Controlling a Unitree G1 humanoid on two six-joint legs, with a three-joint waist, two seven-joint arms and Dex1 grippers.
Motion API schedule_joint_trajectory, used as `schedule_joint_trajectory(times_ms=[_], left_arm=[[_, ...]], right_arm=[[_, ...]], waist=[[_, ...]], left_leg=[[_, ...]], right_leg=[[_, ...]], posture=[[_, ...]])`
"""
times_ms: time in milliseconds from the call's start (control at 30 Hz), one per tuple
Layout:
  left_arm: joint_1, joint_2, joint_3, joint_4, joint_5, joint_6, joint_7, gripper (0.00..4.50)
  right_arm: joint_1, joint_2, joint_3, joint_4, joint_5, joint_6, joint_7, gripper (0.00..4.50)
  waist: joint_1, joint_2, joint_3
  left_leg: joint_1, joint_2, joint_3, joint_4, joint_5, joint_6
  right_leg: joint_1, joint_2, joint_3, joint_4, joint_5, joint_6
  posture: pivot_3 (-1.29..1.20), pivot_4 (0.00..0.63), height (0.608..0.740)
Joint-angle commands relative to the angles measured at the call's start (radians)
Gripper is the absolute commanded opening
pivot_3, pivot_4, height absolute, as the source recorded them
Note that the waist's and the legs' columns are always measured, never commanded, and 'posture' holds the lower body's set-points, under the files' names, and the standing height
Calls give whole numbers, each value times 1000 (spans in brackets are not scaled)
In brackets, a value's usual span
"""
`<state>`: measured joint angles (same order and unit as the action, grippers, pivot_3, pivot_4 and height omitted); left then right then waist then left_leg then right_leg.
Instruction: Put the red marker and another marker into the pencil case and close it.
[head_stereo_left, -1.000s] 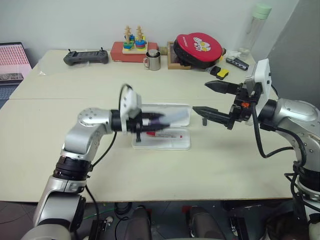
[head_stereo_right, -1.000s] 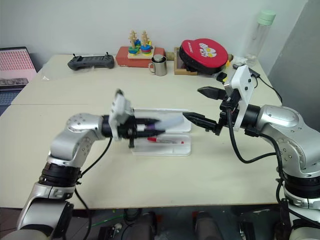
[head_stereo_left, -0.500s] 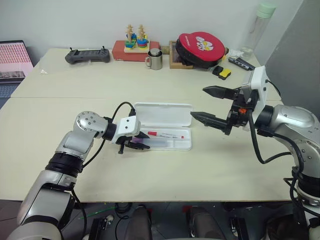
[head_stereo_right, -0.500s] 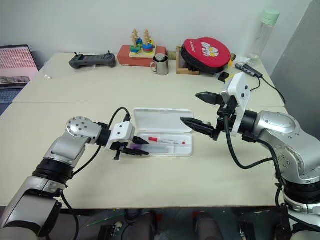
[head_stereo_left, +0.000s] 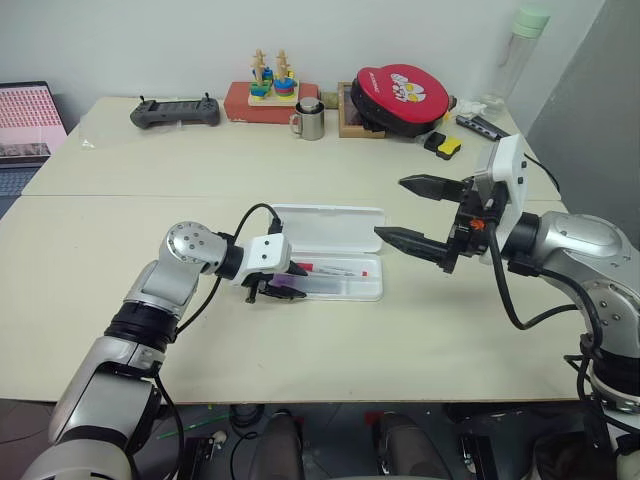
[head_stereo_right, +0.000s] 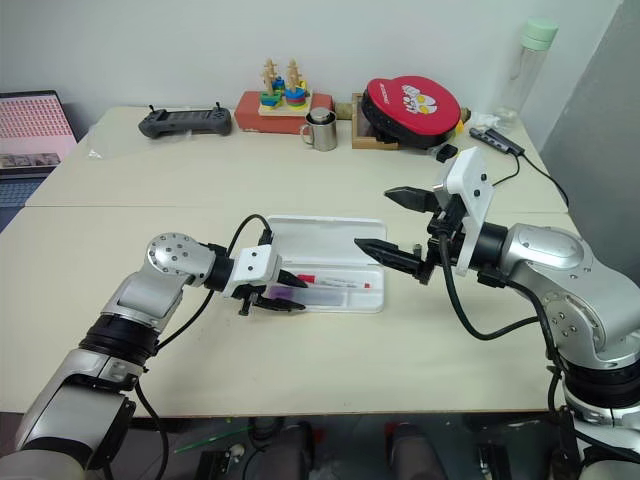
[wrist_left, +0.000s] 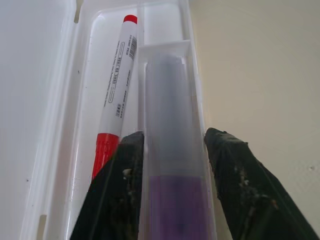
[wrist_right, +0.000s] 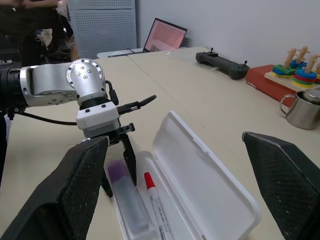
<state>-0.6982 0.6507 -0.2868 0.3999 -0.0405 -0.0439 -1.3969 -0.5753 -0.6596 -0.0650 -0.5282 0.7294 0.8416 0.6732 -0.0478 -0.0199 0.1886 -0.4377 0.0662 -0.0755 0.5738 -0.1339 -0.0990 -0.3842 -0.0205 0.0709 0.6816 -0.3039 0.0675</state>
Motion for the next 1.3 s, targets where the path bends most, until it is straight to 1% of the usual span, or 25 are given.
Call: schedule_joint_trajectory(times_ms=[33, 100, 167, 233, 367, 433, 500, 600, 700, 733, 833, 900, 967, 1067, 1100, 1167, 1300], left_arm=[[-11, -12, 23, -33, -24, 16, 9, 3053], [-11, -18, 25, -43, -35, 42, 6, 3507], [-10, -32, 33, -56, -51, 58, 17, 4073], [0, -63, 67, -120, -128, 147, 32, 4481], [27, -164, 148, -280, -264, 343, 165, 4493], [28, -200, 173, -312, -281, 391, 231, 4493], [34, -222, 172, -344, -275, 416, 285, 4493], [43, -233, 160, -374, -271, 443, 318, 4493], [35, -267, 163, -365, -260, 441, 381, 4493], [31, -272, 166, -361, -260, 443, 395, 4493], [22, -275, 180, -349, -261, 446, 418, 4500], [18, -278, 188, -342, -267, 441, 427, 4500], [19, -280, 189, -346, -276, 443, 425, 4500], [18, -286, 189, -346, -277, 446, 433, 4500], [19, -286, 189, -347, -278, 445, 433, 4500], [19, -286, 187, -347, -277, 441, 433, 4500], [19, -285, 180, -346, -280, 442, 421, 4500]], right_arm=[[-21, -2, -15, -31, 18, -2, -11, 4500], [-22, 1, -13, -18, -1, -7, -28, 4500], [-2, -1, 9, 16, -54, 4, -72, 4500], [24, 20, 25, 68, -123, 15, -158, 4500], [55, 142, 48, 177, -244, 92, -393, 4500], [59, 194, 58, 217, -297, 112, -470, 4500], [55, 262, 75, 291, -364, 105, -560, 4500], [56, 320, 98, 347, -423, 73, -607, 4500], [46, 421, 105, 465, -471, -6, -660, 4500], [42, 431, 116, 499, -497, -23, -672, 4500], [34, 448, 106, 561, -537, -69, -682, 4019], [31, 462, 86, 582, -536, -91, -678, 3566], [27, 462, 78, 592, -541, -98, -671, 3203], [24, 452, 66, 589, -554, -103, -666, 2404], [24, 451, 60, 586, -556, -104, -667, 2065], [27, 451, 59, 579, -563, -104, -659, 1651], [32, 457, 53, 557, -567, -122, -655, 526]], waist=[[0, 0, 0], [0, 0, 0], [0, 0, 0], [0, 0, 0], [1, -1, 0], [1, -1, 0], [-2, -1, 0], [-8, 0, 0], [-8, 0, 0], [-8, 0, 0], [-8, 0, 0], [-7, 0, 0], [-6, 0, 0], [-6, 0, 0], [-6, 0, 0], [-6, 0, 0], [-7, 0, 0]], left_leg=[[0, 0, 0, 0, 0, 0], [0, 0, 0, 0, 0, 0], [0, 0, 0, 0, 0, 0], [0, 0, 0, 0, 0, 0], [0, 0, 0, 1, 0, 0], [0, 0, 0, 1, 0, 0], [0, 0, 0, 1, 0, 0], [1, 0, 0, 1, 0, 0], [1, 0, 0, 1, 0, 0], [1, 0, 0, 1, 0, 0], [1, 0, 0, 1, 0, 0], [1, 0, 0, 1, 0, 0], [1, 0, 0, 1, 0, 0], [1, 0, 0, 1, 0, 0], [1, 0, 0, 1, 0, 0], [1, 0, 0, 0, 0, 0], [1, 0, 0, 0, 0, 0]], right_leg=[[0, 0, 0, 0, 0, 0], [0, 0, 0, 0, 0, 0], [0, 0, 0, 0, 0, 0], [0, 0, 0, 0, 0, 0], [1, 0, 0, 1, 0, 1], [0, 0, 0, 1, 0, 1], [0, 0, 0, 1, 1, 1], [0, 0, 1, 1, 1, 0], [1, 0, 0, 1, 1, -1], [1, 0, 0, 1, 1, 0], [1, 0, 1, 1, 2, -1], [1, 0, 1, 1, 2, -1], [1, 0, 0, 1, 2, 0], [1, 0, 0, 0, 2, 0], [1, 0, 0, 0, 2, 0], [1, 0, 0, 0, 2, -1], [1, 0, 0, 0, 2, -1]], posture=[[0, 150, 740], [0, 150, 740], [0, 150, 740], [0, 150, 740], [0, 150, 740], [0, 150, 740], [0, 150, 740], [0, 150, 740], [0, 150, 740], [0, 150, 740], [0, 150, 740], [0, 150, 740], [0, 150, 740], [0, 150, 740], [0, 150, 740], [0, 150, 740], [0, 150, 740]])
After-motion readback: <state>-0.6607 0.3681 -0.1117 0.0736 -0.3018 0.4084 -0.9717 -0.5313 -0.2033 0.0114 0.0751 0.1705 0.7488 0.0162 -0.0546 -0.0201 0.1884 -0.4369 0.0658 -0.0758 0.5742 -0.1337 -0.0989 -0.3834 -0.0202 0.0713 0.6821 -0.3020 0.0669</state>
